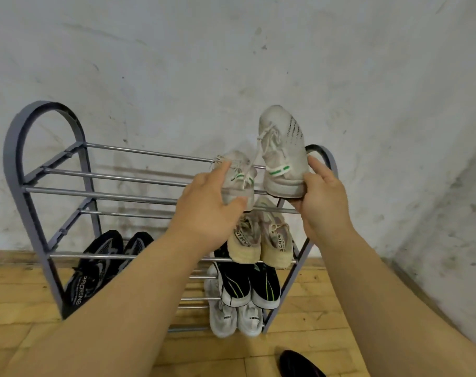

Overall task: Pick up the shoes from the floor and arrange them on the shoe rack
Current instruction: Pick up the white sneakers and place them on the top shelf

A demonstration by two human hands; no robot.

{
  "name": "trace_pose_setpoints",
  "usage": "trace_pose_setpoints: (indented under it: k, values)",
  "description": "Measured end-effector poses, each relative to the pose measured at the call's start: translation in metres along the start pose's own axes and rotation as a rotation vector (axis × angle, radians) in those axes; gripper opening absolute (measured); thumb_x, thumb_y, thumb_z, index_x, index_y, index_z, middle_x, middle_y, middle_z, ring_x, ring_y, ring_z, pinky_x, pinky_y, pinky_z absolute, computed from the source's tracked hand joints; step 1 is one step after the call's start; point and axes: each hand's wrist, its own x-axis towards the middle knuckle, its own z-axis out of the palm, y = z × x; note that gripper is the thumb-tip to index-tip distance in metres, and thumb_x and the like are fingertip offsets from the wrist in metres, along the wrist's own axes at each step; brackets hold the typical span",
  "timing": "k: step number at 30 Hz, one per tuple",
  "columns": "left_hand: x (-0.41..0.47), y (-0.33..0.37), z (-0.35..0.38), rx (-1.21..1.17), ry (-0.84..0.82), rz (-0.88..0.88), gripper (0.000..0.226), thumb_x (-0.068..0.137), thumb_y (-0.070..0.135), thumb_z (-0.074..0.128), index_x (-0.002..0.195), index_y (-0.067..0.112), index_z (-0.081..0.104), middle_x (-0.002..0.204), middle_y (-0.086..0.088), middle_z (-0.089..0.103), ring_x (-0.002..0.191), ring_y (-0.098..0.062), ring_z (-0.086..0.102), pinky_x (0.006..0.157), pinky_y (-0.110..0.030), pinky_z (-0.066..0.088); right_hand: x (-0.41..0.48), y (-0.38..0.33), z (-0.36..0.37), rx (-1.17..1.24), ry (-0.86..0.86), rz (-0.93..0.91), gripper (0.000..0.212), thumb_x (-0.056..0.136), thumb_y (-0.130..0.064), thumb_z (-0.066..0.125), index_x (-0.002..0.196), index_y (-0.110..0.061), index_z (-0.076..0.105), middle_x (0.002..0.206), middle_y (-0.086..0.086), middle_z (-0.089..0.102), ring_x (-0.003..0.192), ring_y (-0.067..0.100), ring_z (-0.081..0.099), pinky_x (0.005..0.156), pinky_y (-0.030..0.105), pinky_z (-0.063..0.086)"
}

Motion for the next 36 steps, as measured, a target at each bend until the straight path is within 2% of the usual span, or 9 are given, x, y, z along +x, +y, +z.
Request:
trace_pose_setpoints:
  k: [3,6,8,11,17,21,26,32,36]
  values:
    - [0.014,-0.015,0.002,0.107,-0.048,-0.006,0.074,0.098,0.052,0.057,0.161,0.045,0.020,0.158,0.003,0.037,0.143,-0.023,0.041,0.119,-0.044,0.033,0.012,0.023,-0.001,-0.442,-0.009,-0.066,0.035,0.108,-0.024,0.038,0.129,-0.018,0.067,0.114,-0.001,0.073,0.116,0.028,0.066,0.102,0.046,0.052]
    - [0.021,-0.023,0.004,0.269,-0.087,0.023,0.071,0.098,0.057,0.053,0.161,0.043,0.023,0.158,0.006,0.036,0.141,-0.019,0.043,0.119,-0.043,0.027,0.015,0.036,-0.005,-0.596,-0.009,-0.188,0.024,0.107,-0.041,0.043,0.120,-0.028,0.059,0.110,-0.021,0.056,0.095,-0.008,0.055,0.088,0.023,0.041]
    - [0.025,-0.023,0.005,0.303,-0.082,0.032,0.069,0.097,0.060,0.052,0.159,0.047,0.024,0.157,0.009,0.037,0.140,-0.017,0.044,0.117,-0.044,0.025,0.018,0.043,-0.007,-0.698,-0.090,-0.193,0.051,0.099,-0.051,0.055,0.147,-0.036,0.046,0.132,-0.020,0.048,0.115,-0.004,0.049,0.100,0.026,0.040]
    - [0.028,-0.023,0.006,0.275,-0.052,0.009,0.071,0.093,0.061,0.057,0.157,0.048,0.030,0.155,0.010,0.041,0.139,-0.016,0.045,0.117,-0.043,0.025,0.024,0.060,-0.009,-0.878,-0.111,-0.268,0.072,0.094,-0.051,0.062,0.158,-0.034,0.033,0.152,-0.005,0.043,0.141,0.017,0.042,0.114,0.045,0.040]
    - [0.030,-0.015,0.025,0.215,0.006,0.031,0.064,0.092,0.060,0.062,0.152,0.045,0.043,0.142,0.007,0.049,0.129,-0.017,0.053,0.116,-0.041,0.028,0.023,0.070,-0.016,-0.810,-0.029,-0.358,0.060,0.098,-0.035,0.065,0.154,-0.027,0.045,0.152,-0.004,0.050,0.141,0.015,0.043,0.116,0.042,0.040]
    - [0.033,-0.014,0.039,0.175,0.036,0.051,0.062,0.095,0.054,0.063,0.152,0.039,0.046,0.146,0.005,0.049,0.133,-0.018,0.051,0.119,-0.045,0.029,0.018,0.067,-0.021,-0.789,-0.020,-0.410,0.049,0.097,-0.031,0.064,0.144,-0.031,0.053,0.139,-0.010,0.058,0.128,0.011,0.053,0.104,0.036,0.048]
    - [0.036,-0.005,0.049,0.141,0.054,0.052,0.060,0.096,0.049,0.066,0.151,0.030,0.051,0.140,0.004,0.057,0.131,-0.020,0.053,0.116,-0.046,0.035,0.016,0.068,-0.031,-0.770,-0.054,-0.350,0.059,0.097,-0.036,0.062,0.153,-0.032,0.044,0.151,-0.011,0.050,0.136,0.011,0.050,0.110,0.042,0.047]
    - [0.036,0.005,0.045,0.232,-0.167,0.054,0.075,0.103,0.048,0.053,0.164,0.039,0.010,0.167,0.015,0.030,0.146,-0.015,0.033,0.122,-0.039,0.010,0.012,0.062,-0.043,-0.760,-0.107,-0.323,0.060,0.099,-0.023,0.058,0.155,-0.029,0.041,0.151,-0.011,0.050,0.135,0.007,0.049,0.112,0.034,0.043]
    - [0.030,0.010,0.037,0.205,-0.262,0.017,0.082,0.103,0.046,0.054,0.162,0.046,-0.003,0.167,0.016,0.026,0.123,-0.008,0.035,0.126,-0.039,0.008,0.010,0.065,-0.047,-0.794,-0.128,-0.375,0.062,0.094,-0.023,0.062,0.153,-0.026,0.044,0.146,-0.009,0.053,0.132,0.011,0.051,0.110,0.037,0.045]
